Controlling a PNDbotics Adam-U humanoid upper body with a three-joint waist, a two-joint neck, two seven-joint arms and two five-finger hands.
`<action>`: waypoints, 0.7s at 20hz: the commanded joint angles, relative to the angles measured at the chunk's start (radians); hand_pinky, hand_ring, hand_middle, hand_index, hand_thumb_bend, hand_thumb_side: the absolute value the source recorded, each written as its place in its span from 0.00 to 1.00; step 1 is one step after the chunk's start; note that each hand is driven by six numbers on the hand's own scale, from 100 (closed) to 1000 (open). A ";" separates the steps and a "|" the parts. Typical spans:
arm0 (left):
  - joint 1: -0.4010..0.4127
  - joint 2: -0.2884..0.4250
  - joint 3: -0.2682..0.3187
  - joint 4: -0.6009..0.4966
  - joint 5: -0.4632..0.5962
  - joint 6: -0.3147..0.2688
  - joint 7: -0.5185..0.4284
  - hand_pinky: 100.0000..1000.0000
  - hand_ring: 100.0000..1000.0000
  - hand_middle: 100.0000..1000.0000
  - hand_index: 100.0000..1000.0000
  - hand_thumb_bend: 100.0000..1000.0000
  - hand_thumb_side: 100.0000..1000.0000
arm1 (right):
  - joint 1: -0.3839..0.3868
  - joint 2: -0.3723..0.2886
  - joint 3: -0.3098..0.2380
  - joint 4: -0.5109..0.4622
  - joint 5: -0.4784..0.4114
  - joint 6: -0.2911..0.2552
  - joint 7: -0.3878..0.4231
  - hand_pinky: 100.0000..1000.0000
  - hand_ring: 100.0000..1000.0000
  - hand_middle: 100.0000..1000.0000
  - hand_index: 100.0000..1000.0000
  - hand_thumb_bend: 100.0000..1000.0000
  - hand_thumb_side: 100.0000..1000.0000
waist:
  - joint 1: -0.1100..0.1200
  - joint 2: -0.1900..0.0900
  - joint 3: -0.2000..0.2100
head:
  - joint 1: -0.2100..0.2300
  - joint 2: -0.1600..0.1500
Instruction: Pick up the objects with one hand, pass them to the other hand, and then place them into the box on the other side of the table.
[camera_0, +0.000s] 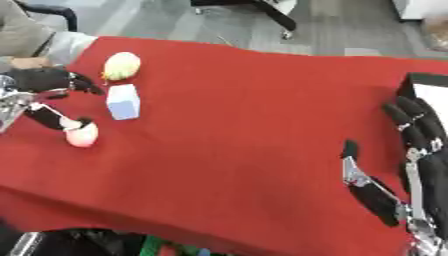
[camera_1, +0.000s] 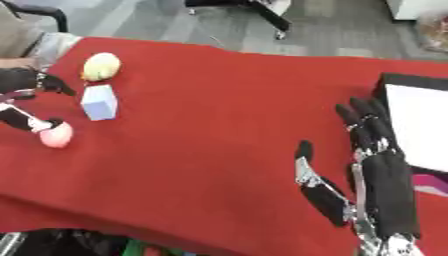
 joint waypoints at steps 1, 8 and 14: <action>-0.019 0.054 0.001 0.026 -0.061 -0.013 0.003 0.82 0.72 0.72 0.88 0.26 0.42 | -0.009 -0.017 -0.008 -0.021 0.006 -0.001 0.000 0.64 1.00 0.89 0.89 0.10 0.44 | 0.003 -0.016 -0.001 | 0.009 -0.003; 0.004 0.047 0.002 0.087 -0.145 -0.002 0.014 0.81 0.71 0.71 0.87 0.27 0.52 | -0.009 -0.017 -0.009 -0.021 0.005 -0.001 -0.002 0.64 1.00 0.89 0.89 0.10 0.44 | 0.005 -0.015 -0.001 | 0.006 -0.003; 0.016 0.033 0.019 0.109 -0.172 0.035 0.088 0.75 0.60 0.58 0.78 0.28 0.33 | -0.008 -0.016 -0.009 -0.021 0.005 -0.001 -0.003 0.64 1.00 0.89 0.89 0.09 0.44 | 0.004 -0.015 -0.001 | 0.004 -0.003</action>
